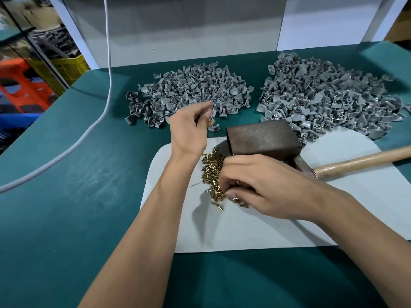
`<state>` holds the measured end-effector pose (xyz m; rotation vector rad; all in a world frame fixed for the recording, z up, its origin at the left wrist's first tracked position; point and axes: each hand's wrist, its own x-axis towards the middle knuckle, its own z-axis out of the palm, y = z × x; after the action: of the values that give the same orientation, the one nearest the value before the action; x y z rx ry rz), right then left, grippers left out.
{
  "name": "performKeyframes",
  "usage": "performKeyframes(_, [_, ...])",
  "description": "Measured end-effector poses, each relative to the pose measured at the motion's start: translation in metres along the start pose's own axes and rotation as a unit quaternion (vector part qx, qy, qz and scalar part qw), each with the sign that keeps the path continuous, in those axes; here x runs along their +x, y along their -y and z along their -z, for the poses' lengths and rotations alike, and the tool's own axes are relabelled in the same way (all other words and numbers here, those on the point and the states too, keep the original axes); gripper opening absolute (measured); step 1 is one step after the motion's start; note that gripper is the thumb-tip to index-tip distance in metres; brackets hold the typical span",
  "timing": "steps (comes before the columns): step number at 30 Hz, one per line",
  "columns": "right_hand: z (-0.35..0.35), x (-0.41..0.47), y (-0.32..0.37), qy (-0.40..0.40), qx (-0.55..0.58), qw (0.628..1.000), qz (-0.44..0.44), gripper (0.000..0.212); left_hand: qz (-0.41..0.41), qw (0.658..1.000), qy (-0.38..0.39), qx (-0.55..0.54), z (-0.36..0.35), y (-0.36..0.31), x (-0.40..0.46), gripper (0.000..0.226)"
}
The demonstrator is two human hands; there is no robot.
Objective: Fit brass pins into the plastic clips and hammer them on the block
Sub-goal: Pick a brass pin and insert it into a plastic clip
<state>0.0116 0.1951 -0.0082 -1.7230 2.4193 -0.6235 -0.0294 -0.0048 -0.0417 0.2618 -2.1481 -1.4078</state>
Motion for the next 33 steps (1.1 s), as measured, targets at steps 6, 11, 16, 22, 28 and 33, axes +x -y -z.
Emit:
performKeyframes(6, [0.009, 0.0, -0.008, -0.167, 0.074, 0.983, -0.036, 0.006, -0.019, 0.98, 0.008, -0.197, -0.001, -0.011, -0.005, 0.011])
performKeyframes(11, [0.015, -0.004, -0.025, -0.306, 0.19, 0.925, -0.118, 0.006, -0.011, 0.95, 0.095, -0.298, -0.007, -0.022, -0.011, 0.016])
performKeyframes(16, [0.019, -0.006, -0.035, -0.382, 0.209, 0.887, -0.156, 0.014, -0.007, 0.935, 0.179, -0.307, -0.015, -0.034, -0.02, 0.021])
performKeyframes(22, [0.02, -0.005, -0.039, -0.405, 0.147, 0.883, -0.189, 0.012, 0.014, 0.914, 0.254, -0.317, -0.014, -0.035, -0.024, 0.038])
performKeyframes(28, [0.019, 0.0, -0.038, -0.405, 0.056, 0.892, -0.192, 0.006, 0.014, 0.911, 0.273, -0.309, -0.019, -0.033, -0.026, 0.042])
performKeyframes(33, [0.017, 0.0, -0.04, -0.401, 0.056, 0.891, -0.206, 0.004, 0.01, 0.913, 0.27, -0.306, -0.02, -0.033, -0.027, 0.044])
